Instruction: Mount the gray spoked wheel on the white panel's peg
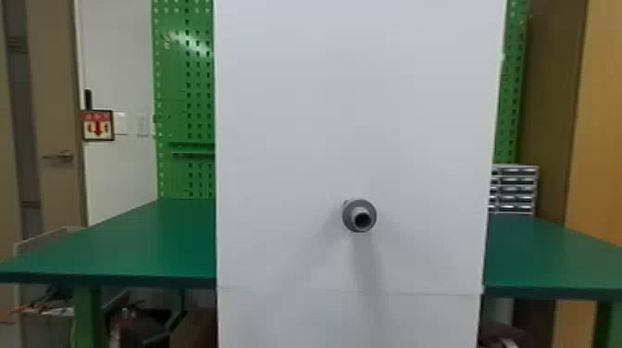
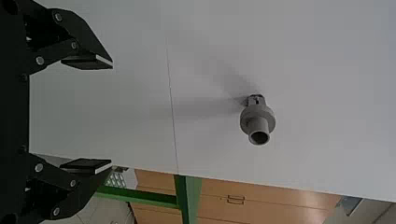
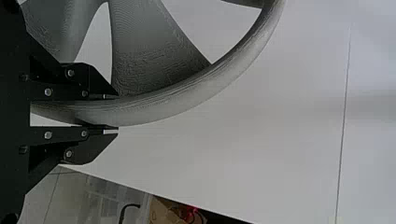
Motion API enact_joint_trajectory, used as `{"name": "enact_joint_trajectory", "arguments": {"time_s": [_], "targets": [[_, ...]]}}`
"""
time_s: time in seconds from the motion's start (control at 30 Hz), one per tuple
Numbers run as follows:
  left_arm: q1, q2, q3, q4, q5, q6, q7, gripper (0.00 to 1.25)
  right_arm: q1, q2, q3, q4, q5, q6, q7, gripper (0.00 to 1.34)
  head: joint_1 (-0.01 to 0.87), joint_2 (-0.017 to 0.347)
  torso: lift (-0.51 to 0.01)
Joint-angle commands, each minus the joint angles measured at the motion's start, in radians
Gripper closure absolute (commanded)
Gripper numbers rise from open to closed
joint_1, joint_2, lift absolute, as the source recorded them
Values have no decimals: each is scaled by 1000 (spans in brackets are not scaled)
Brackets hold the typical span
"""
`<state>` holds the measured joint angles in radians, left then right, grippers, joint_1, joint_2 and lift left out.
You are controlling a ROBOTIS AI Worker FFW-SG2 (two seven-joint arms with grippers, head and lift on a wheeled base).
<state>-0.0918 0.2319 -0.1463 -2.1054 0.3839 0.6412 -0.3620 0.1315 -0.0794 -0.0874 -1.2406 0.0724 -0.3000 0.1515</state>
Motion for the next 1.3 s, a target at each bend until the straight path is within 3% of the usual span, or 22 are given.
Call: {"name": "enact_joint_trajectory", "arguments": {"time_s": [0.0, 0.13, 0.67, 1.27], "targets": [[-2, 1, -4, 2, 1, 0, 0, 495, 8, 27, -54, 17, 3, -34, -1, 1248, 123, -8, -397], [-3, 1, -7, 2, -2, 0, 0, 495, 10, 47, -84, 21, 12, -41, 14, 1248, 123, -8, -397], [-8, 3, -12, 5, 1, 0, 0, 495, -1, 26, -67, 44, -11, -57, 54, 1234, 123, -8, -397], [-6, 3, -10, 5, -3, 0, 0, 495, -3, 27, -71, 50, -28, -62, 56, 1231, 123, -8, -397]]}}
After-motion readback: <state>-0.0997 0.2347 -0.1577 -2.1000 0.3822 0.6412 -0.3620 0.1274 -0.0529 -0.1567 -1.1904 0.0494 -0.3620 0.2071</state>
